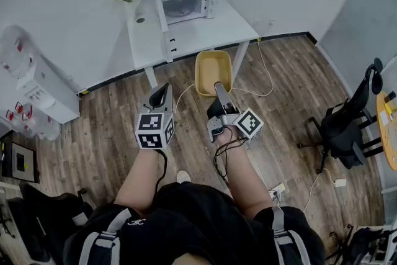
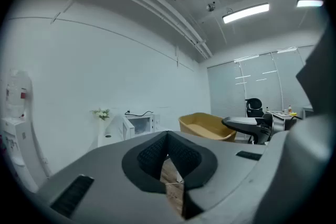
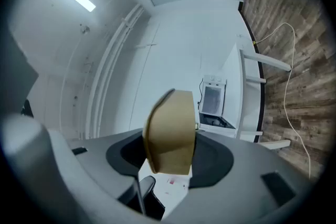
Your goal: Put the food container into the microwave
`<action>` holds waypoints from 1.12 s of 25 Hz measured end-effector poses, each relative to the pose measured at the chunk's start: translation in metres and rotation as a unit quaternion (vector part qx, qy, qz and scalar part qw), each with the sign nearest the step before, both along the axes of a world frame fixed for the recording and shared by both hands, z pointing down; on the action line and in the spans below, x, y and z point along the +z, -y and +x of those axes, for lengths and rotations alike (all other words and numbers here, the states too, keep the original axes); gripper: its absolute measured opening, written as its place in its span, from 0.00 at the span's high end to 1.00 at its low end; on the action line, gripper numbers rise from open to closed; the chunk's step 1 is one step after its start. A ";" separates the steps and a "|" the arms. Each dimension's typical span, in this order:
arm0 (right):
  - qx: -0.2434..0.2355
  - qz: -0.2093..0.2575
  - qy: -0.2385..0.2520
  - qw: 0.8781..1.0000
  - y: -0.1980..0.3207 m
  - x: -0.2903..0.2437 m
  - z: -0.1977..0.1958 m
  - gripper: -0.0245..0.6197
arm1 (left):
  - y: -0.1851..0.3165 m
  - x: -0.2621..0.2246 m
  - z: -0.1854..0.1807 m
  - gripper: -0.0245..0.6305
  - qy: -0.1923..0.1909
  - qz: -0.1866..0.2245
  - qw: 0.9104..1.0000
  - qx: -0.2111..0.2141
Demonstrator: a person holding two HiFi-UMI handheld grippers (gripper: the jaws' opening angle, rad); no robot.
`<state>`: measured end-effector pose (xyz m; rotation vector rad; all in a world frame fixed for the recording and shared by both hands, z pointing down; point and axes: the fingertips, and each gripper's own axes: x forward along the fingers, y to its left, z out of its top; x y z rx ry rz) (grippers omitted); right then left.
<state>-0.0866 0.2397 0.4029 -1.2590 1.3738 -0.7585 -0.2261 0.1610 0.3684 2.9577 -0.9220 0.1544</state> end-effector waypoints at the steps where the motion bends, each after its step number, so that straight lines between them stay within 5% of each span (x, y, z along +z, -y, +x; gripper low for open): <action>1: -0.001 -0.001 0.000 1.000 0.000 0.000 0.000 0.63 | -0.001 0.001 0.000 0.95 0.001 0.000 1.000 0.000; 28: 0.016 0.013 -0.004 1.000 0.086 -0.004 0.005 0.62 | 0.080 0.005 0.011 0.95 -0.007 0.002 0.999 0.033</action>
